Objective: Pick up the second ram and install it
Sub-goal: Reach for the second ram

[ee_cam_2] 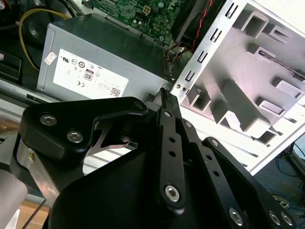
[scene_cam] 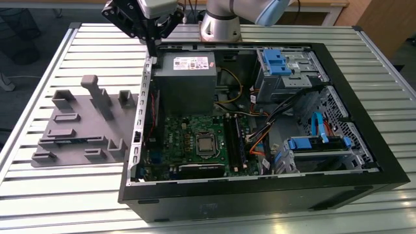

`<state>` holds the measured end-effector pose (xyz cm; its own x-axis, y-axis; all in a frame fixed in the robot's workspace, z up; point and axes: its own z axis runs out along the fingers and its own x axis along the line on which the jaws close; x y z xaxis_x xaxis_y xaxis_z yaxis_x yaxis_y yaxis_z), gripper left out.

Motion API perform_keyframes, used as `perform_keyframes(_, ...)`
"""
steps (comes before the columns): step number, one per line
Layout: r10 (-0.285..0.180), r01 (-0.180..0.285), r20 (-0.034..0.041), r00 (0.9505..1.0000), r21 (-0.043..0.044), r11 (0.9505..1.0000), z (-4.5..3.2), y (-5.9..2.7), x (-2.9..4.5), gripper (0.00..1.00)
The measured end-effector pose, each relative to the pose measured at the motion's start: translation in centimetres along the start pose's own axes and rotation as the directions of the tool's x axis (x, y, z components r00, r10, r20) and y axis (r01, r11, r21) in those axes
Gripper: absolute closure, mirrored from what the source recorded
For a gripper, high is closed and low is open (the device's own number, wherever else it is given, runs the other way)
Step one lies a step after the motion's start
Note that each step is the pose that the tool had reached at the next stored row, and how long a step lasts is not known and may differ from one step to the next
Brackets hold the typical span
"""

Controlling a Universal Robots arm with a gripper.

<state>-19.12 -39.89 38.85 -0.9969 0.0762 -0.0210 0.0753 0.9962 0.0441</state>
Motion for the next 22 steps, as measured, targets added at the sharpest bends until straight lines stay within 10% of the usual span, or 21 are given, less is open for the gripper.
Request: perform_keyframes(22,0.0,0.0,0.0,1.0,0.0,1.0,-0.01,-0.09,1.24,0.89)
